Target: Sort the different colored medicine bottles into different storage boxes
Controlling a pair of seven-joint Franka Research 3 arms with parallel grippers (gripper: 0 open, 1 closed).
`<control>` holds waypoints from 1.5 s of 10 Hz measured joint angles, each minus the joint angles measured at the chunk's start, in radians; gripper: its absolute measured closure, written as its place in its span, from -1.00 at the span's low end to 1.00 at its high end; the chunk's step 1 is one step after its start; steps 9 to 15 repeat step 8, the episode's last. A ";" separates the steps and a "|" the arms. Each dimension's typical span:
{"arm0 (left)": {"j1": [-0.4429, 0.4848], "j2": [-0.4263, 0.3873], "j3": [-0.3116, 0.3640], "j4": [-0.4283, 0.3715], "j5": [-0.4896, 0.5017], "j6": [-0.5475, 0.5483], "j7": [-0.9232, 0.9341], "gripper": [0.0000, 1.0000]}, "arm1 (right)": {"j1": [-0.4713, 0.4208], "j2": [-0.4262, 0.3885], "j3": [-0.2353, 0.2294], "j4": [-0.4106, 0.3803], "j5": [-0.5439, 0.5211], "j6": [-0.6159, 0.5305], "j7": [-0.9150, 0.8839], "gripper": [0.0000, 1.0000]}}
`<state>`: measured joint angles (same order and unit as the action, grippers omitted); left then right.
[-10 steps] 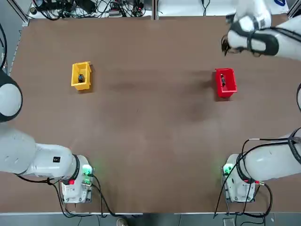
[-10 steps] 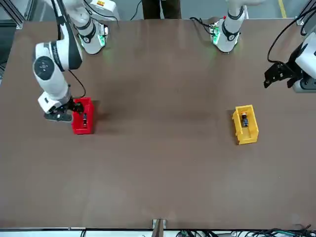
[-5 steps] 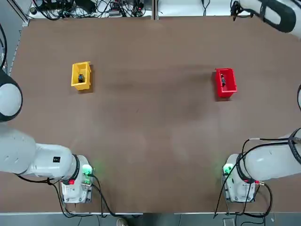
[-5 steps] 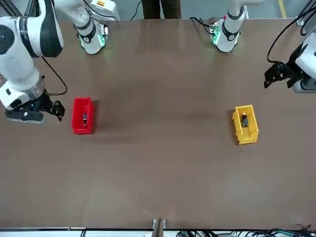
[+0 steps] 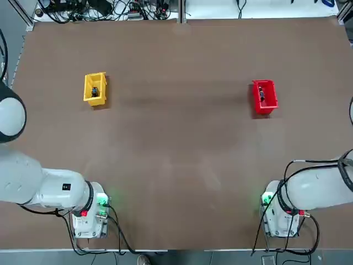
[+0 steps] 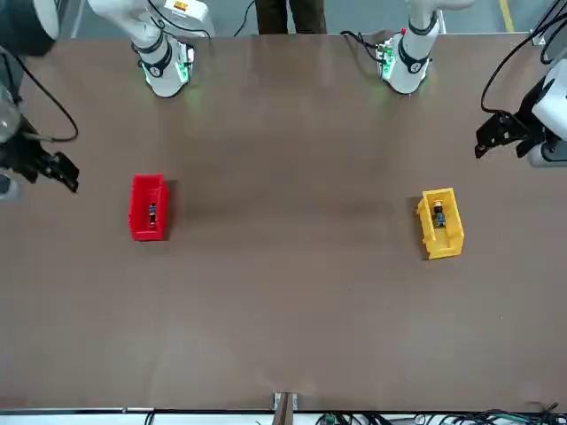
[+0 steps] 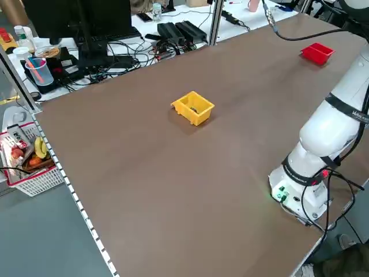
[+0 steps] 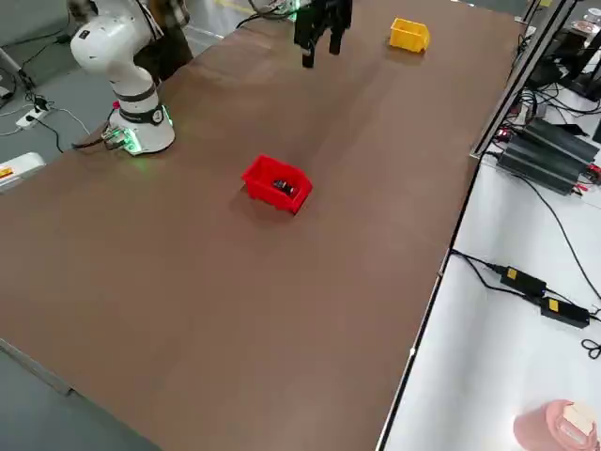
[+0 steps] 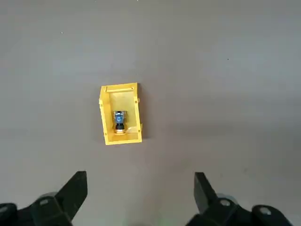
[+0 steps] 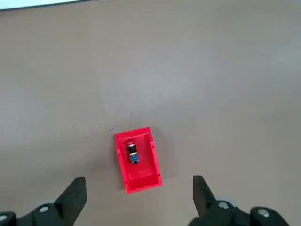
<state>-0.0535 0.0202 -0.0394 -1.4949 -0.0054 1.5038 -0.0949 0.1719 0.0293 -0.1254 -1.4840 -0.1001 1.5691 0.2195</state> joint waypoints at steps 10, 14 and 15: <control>-0.002 0.000 -0.001 0.000 0.000 0.001 0.010 -1.00 | -0.029 0.028 0.000 0.059 0.070 -0.046 0.010 -1.00; -0.002 0.000 -0.001 0.000 0.000 0.001 0.010 -1.00 | -0.029 0.028 0.000 0.059 0.070 -0.046 0.010 -1.00; -0.002 0.000 -0.001 0.000 0.000 0.001 0.010 -1.00 | -0.029 0.028 0.000 0.059 0.070 -0.046 0.010 -1.00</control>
